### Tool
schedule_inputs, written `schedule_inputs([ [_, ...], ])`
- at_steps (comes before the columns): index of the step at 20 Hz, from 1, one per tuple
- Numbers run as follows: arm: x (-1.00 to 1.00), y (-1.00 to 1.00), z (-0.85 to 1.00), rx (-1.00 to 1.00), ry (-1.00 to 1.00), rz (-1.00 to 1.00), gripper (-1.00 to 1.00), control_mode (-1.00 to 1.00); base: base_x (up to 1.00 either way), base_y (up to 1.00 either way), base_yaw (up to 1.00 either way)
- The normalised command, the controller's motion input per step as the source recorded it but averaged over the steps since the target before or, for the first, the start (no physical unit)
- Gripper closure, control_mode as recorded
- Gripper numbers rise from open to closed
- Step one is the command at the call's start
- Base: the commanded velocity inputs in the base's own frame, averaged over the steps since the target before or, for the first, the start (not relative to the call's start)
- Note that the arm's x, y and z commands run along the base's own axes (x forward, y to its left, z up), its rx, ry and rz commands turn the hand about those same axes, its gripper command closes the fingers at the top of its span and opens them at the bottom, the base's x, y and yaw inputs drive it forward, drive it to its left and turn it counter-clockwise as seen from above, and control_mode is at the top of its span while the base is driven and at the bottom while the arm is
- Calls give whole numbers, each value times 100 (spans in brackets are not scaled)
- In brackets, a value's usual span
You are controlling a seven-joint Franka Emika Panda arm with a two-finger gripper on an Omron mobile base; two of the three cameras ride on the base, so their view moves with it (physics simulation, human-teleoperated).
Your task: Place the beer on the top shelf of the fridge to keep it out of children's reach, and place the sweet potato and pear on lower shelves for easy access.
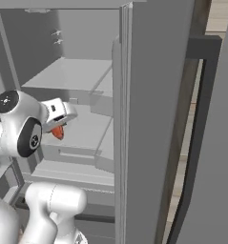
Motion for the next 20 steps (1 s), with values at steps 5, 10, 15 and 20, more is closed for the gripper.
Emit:
schedule_inputs([
  [5,51,-1,-38,0,1,0,100,-100,0,0,0],
  [10,27,-4,-42,1,-5,0,100,-100,0,0,0],
  [15,21,-7,-35,2,-14,0,100,-100,0,0,0],
  [20,36,-8,-34,0,-8,0,100,-100,0,0,0],
])
